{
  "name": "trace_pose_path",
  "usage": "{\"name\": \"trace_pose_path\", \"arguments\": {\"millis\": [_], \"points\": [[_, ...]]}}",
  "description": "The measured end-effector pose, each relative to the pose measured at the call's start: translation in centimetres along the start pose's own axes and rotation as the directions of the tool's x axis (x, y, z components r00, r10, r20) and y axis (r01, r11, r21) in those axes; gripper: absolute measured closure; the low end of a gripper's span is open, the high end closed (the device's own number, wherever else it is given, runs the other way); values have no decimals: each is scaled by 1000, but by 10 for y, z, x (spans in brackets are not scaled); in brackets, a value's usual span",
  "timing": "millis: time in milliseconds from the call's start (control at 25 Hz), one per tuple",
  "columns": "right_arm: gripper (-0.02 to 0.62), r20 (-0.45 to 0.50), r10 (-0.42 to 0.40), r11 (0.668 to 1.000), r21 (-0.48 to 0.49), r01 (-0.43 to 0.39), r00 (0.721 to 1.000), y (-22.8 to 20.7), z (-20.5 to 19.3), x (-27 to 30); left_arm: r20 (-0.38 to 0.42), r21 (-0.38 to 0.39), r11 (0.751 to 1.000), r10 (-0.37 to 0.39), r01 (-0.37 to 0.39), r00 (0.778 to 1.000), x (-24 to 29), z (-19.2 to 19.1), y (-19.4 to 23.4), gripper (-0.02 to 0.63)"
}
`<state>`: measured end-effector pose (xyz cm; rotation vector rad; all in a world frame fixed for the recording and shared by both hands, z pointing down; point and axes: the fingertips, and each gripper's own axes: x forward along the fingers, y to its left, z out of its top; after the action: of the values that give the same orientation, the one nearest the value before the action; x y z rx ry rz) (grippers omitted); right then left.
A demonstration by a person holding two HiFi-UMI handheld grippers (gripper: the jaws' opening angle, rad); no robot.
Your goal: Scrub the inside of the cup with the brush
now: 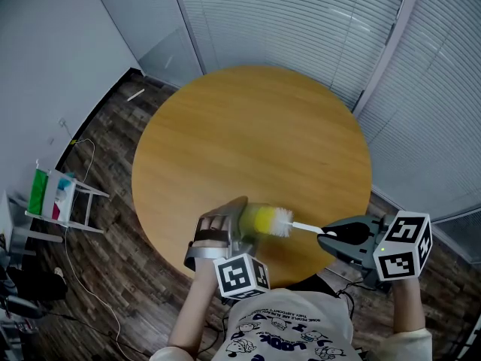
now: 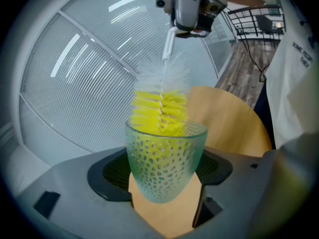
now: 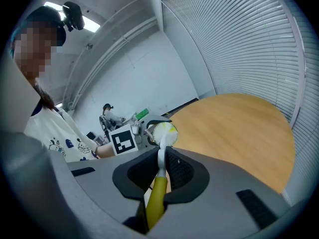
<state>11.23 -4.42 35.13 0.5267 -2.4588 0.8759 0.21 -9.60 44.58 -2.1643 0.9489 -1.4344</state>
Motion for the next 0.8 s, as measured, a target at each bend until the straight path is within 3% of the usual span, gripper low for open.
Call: {"name": "trace_pose_path", "arguments": {"millis": [440, 800], "points": [[549, -1, 16, 999, 41, -16, 1000, -3, -4, 10, 34, 9, 1000, 1, -2, 999, -4, 20, 2, 224], [549, -22, 0, 1000, 1, 0, 1000, 6, -8, 18, 16, -17, 1000, -2, 2, 1000, -2, 16, 6, 224]]}}
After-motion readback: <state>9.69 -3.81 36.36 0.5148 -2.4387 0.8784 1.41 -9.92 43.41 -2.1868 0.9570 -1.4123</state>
